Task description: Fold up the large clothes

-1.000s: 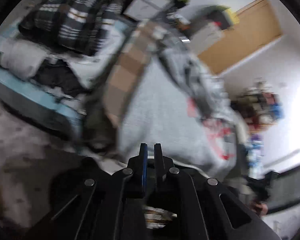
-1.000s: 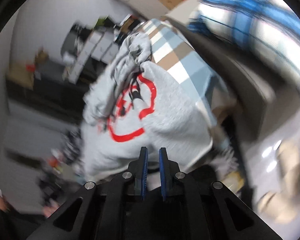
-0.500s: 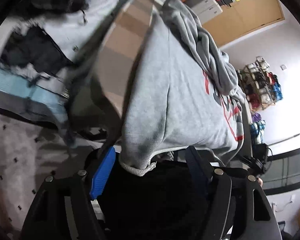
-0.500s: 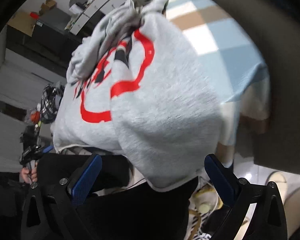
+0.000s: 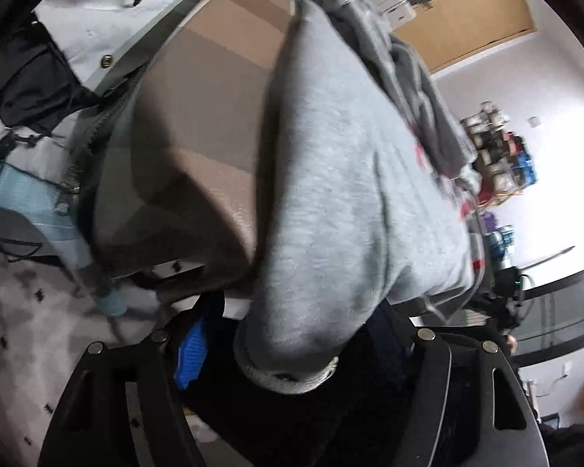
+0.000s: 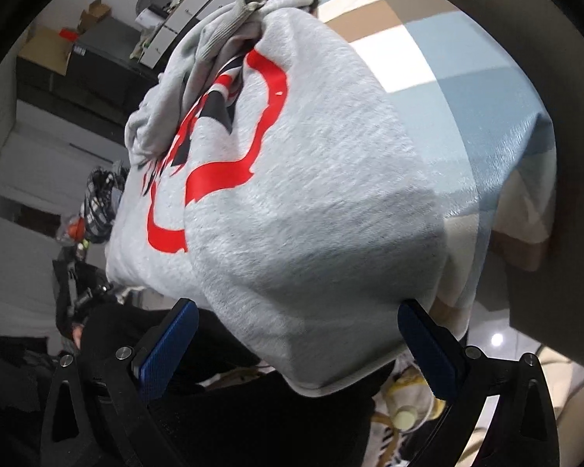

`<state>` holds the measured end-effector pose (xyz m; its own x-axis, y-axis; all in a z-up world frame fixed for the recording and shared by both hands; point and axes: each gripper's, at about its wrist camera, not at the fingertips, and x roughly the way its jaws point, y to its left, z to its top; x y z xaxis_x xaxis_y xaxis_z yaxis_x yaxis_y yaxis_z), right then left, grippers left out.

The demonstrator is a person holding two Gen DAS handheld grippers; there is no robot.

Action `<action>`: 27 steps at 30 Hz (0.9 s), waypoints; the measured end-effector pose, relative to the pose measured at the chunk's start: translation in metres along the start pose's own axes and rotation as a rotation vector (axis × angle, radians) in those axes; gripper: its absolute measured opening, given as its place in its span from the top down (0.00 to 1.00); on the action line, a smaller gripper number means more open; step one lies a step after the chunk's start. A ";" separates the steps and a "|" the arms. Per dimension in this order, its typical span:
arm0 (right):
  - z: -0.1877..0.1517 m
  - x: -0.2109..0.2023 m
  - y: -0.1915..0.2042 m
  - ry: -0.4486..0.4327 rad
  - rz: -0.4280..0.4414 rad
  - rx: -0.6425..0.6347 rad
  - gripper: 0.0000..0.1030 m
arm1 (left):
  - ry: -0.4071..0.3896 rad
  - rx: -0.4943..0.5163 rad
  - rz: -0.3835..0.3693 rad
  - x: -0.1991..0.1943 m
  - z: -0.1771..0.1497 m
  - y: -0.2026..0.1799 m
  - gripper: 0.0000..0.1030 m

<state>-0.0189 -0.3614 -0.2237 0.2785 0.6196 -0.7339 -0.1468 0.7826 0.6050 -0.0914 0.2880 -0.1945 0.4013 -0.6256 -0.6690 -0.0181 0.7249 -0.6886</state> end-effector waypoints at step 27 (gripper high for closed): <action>-0.017 0.009 -0.041 -0.041 0.063 0.013 0.00 | -0.083 -0.102 -0.342 -0.056 0.009 -0.049 0.98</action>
<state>-0.0265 -0.3867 -0.2600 0.3076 0.6642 -0.6814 -0.1526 0.7413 0.6536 -0.1044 0.2903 -0.1211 0.4733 -0.7979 -0.3732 0.0401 0.4428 -0.8957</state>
